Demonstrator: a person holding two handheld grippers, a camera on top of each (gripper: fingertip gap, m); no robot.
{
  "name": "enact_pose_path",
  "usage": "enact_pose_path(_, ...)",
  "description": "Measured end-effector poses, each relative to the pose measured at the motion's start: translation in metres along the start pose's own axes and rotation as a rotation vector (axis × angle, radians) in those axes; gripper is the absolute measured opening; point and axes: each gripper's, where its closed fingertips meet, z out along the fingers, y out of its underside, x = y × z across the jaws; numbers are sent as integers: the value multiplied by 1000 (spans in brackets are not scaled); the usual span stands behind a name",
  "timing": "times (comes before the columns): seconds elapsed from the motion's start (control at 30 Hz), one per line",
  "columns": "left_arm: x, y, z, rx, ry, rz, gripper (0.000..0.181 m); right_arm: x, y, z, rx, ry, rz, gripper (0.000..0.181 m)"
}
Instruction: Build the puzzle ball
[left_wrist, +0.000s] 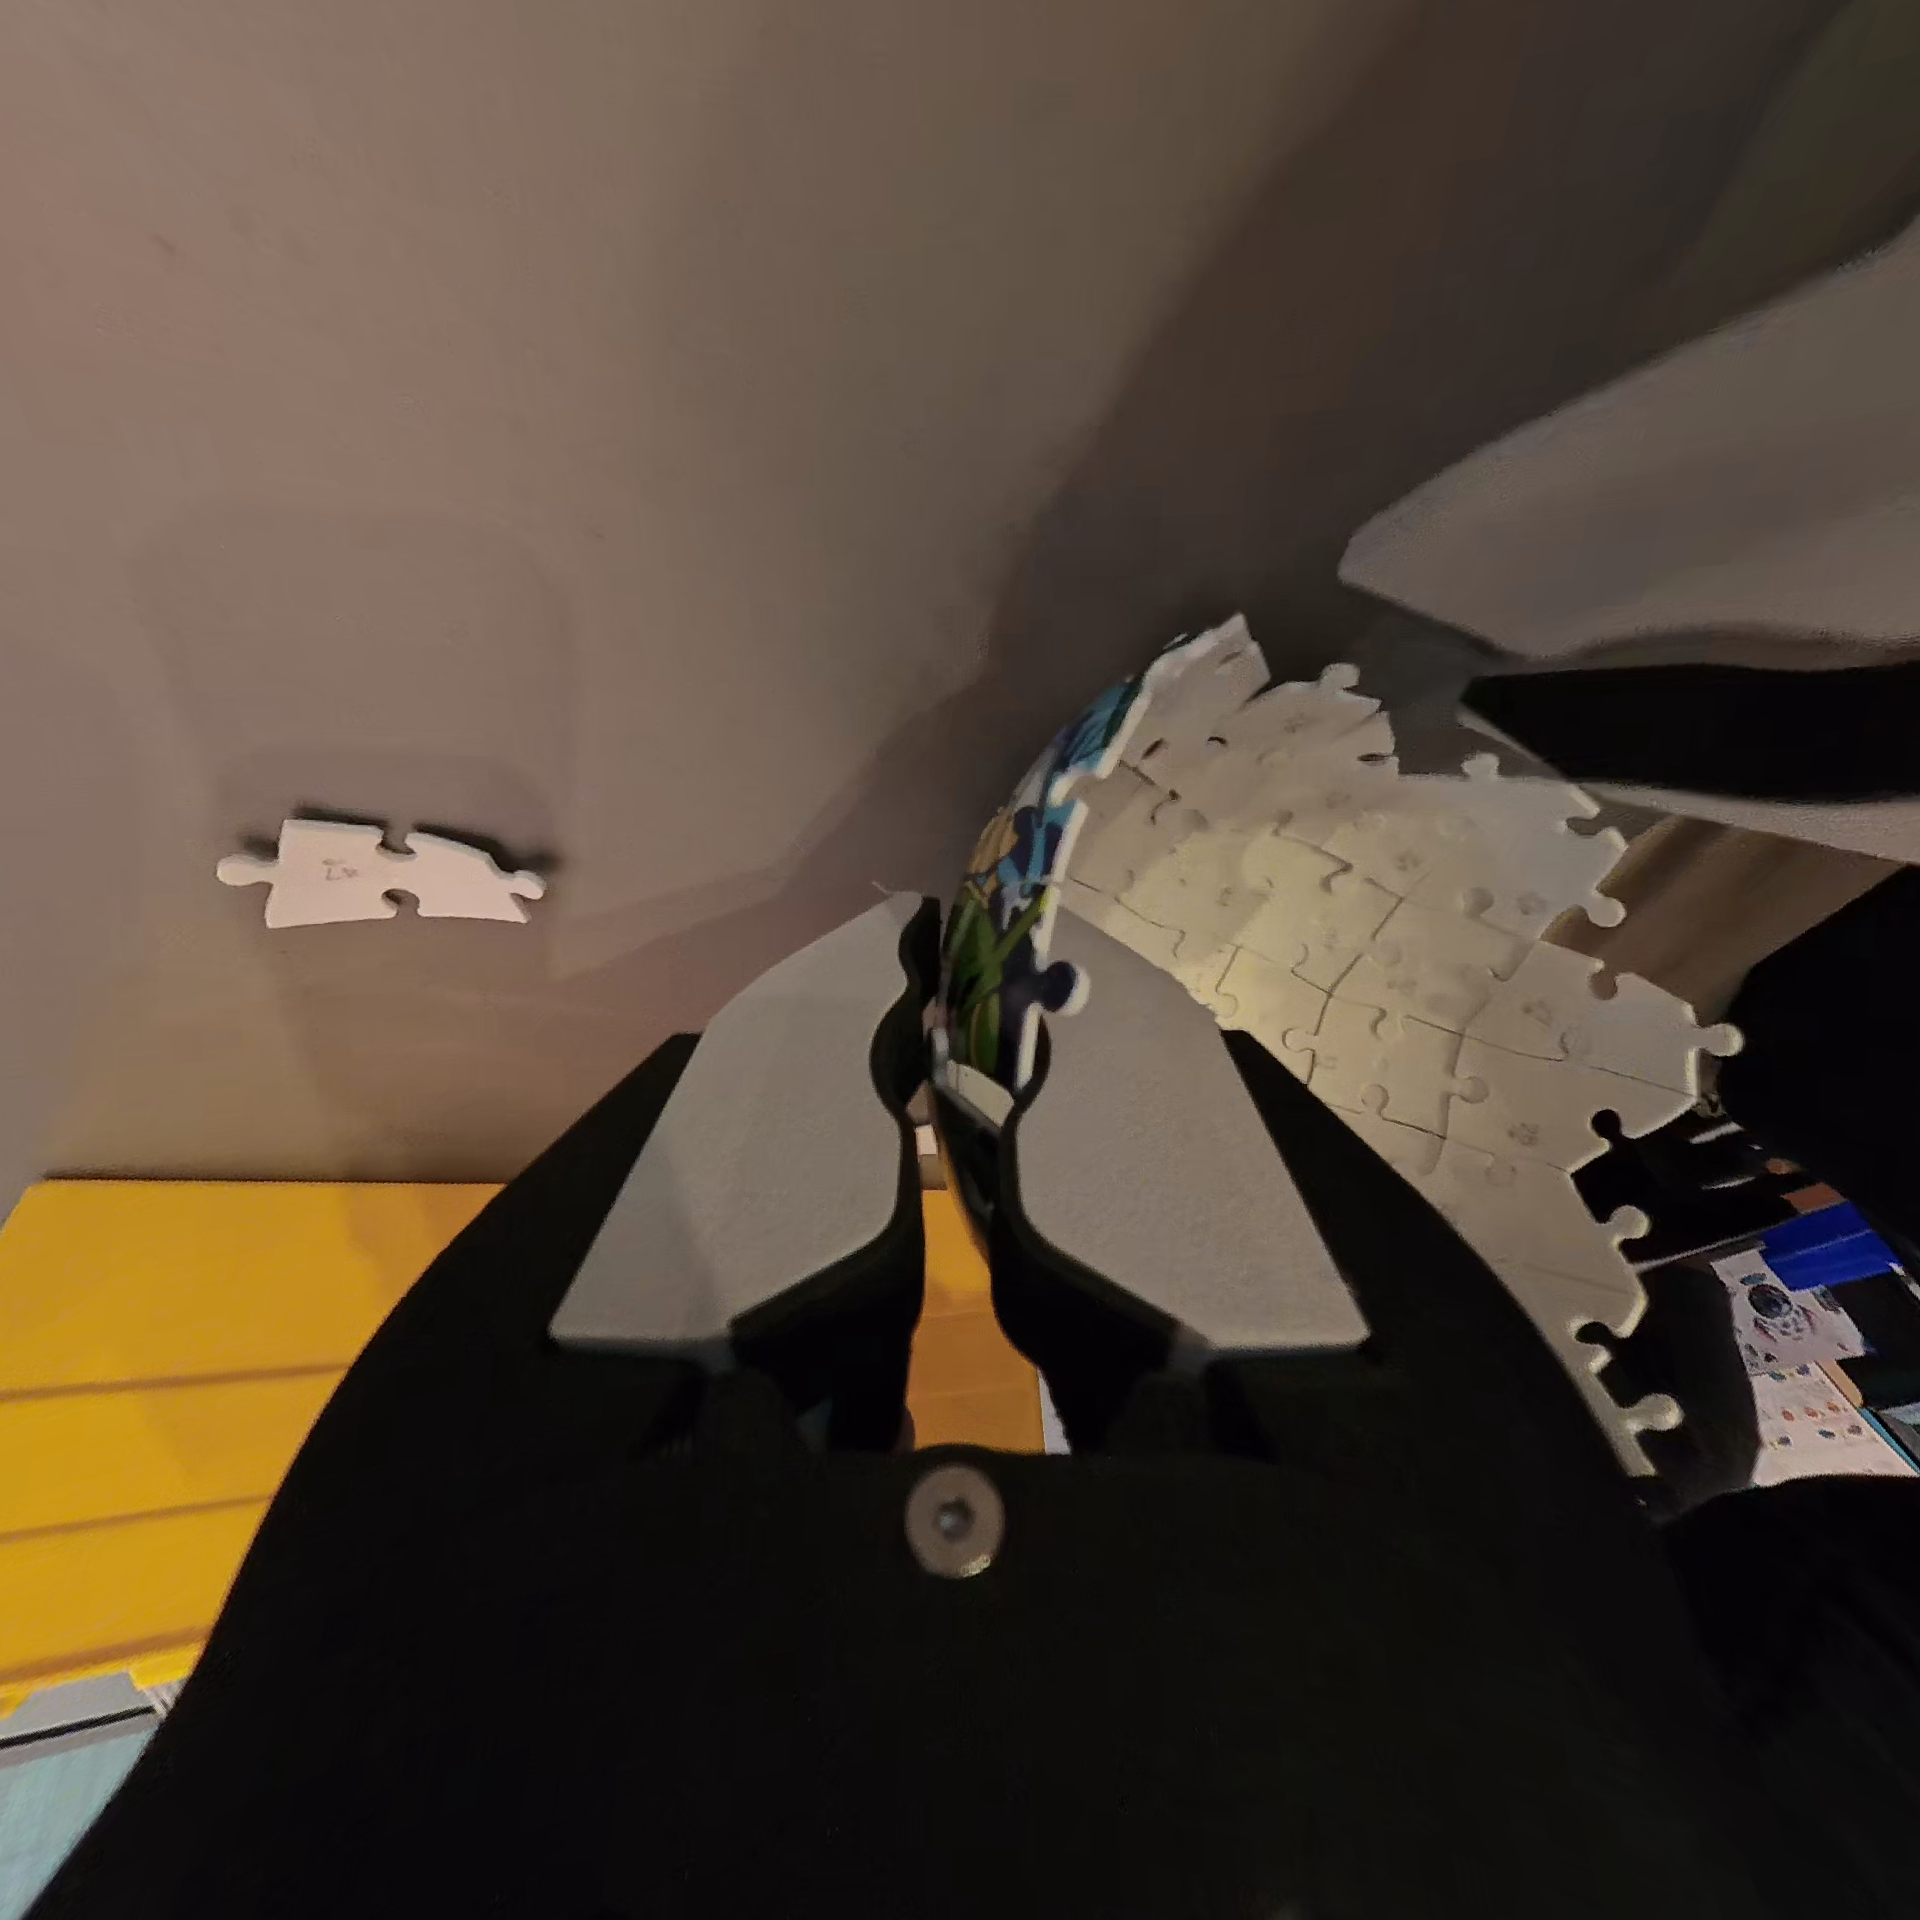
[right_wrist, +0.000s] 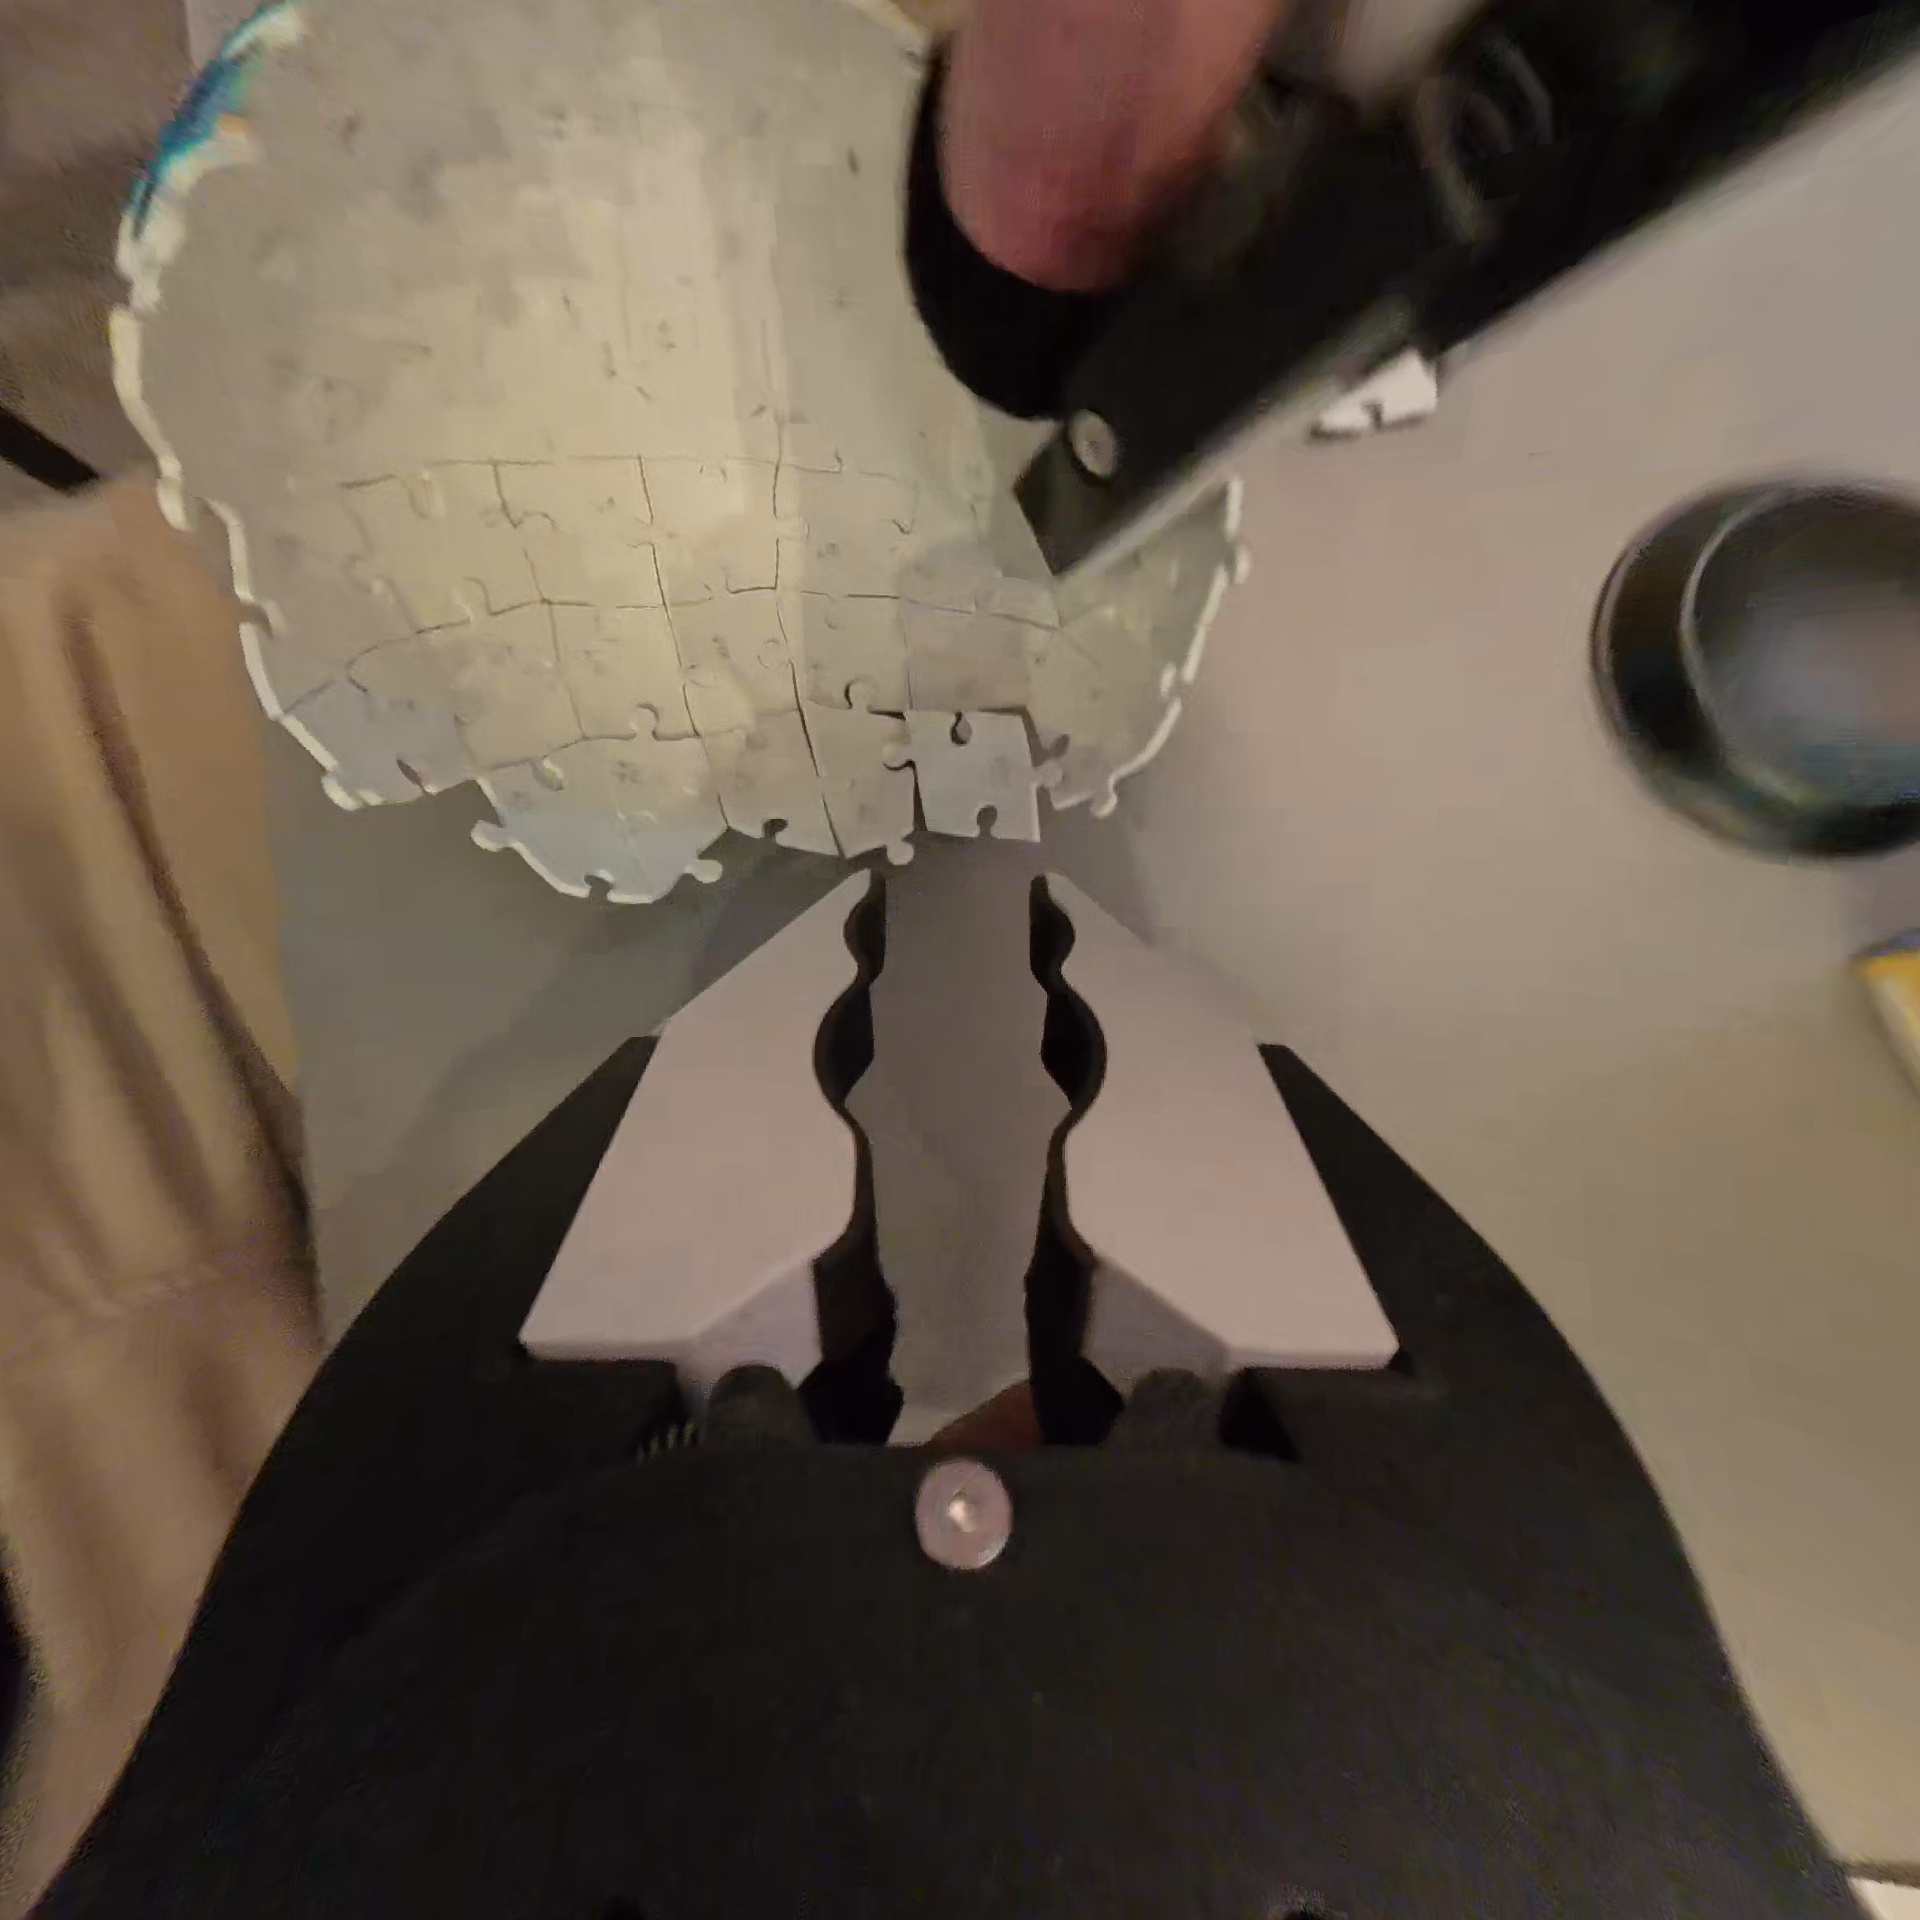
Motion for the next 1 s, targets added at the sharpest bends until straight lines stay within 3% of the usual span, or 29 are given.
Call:
enact_pose_path(0.13, 1, -1, 0, 16, -6, 4, 8, 4, 11, 8, 32, -54, 259, 38)
enact_pose_path(0.27, 2, -1, 0, 29, -9, -1, 8, 0, 1, 17, 96, -155, 397, 33)
enact_pose_path(0.6, 3, -2, 0, 41, -17, -1, 8, 6, -5, 27, 138, -227, 521, 8)
enact_pose_path(1.0, 5, -2, 0, 55, -17, 2, 8, 6, -7, 24, 119, -252, 521, 7)
